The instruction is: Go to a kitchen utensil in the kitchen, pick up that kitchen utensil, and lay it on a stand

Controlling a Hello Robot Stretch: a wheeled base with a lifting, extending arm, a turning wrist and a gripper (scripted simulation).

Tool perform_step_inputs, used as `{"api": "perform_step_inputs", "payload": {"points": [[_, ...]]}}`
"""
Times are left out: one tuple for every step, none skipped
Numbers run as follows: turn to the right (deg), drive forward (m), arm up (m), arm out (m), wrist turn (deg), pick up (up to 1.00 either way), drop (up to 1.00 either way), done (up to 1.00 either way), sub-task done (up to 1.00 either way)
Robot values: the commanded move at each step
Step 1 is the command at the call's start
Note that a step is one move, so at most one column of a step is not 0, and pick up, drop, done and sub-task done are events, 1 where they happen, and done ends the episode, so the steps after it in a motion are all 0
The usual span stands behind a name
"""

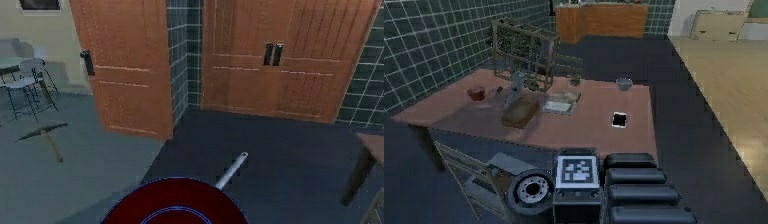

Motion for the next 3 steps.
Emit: {"api": "perform_step_inputs", "payload": {"points": [[-30.0, 0.0, 0.0, 0.0, 0.0, 0.0, 0.0, 0.0, 0.0], [0.0, 0.4, 0.0, 0.0, 0.0, 0.0, 0.0, 0.0, 0.0], [-15.0, 0.0, 0.0, 0.0, 0.0, 0.0, 0.0, 0.0, 0.0]]}}
